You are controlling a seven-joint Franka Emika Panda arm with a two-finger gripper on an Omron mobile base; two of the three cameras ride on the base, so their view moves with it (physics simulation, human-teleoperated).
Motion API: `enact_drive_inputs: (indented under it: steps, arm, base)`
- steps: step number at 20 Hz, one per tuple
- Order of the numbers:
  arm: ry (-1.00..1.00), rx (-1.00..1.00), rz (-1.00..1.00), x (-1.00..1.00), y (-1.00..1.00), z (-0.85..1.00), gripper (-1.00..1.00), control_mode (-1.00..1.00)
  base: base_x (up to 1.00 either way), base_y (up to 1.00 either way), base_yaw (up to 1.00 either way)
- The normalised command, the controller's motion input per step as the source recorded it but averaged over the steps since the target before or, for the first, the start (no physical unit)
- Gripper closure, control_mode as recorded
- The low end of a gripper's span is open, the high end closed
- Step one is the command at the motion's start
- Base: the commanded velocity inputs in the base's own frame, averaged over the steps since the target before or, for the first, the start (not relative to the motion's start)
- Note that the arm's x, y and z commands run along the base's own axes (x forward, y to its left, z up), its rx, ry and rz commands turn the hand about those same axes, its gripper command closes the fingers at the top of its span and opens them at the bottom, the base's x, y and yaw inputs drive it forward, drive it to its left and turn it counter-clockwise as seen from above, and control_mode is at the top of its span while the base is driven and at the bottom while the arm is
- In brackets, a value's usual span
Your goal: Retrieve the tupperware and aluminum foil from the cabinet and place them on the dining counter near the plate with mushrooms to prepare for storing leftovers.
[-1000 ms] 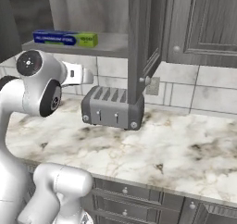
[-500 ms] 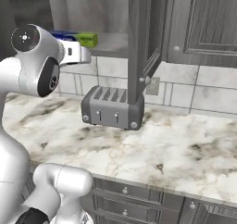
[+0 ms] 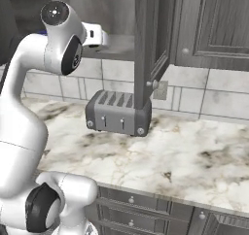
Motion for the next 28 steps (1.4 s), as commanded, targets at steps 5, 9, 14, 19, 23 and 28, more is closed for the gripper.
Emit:
enact_drive_inputs:
  steps: [5,9,14,19,23,28]
  arm:
    - [-0.02,-0.01,0.05,0.37,0.03,-0.12,-1.0,-1.0]
    - [-0.04,-0.01,0.1,0.39,0.03,-0.24,-1.0,-1.0]
    - [-0.01,0.0,0.11,0.56,0.0,-0.04,-1.0,-1.0]
    - [0.0,0.0,0.1,0.61,0.0,0.0,-1.0,-1.0]
    - [0.0,0.0,0.14,0.47,0.0,0.0,-1.0,-1.0]
    - [0.0,0.0,0.17,0.21,-0.02,0.0,-1.0,-1.0]
  base:
    - [0.0,0.0,0.0]
    - [0.0,0.0,0.0]
    - [0.0,0.0,0.0]
    - [0.0,0.0,0.0]
    - [0.0,0.0,0.0]
    - [0.0,0.0,0.0]
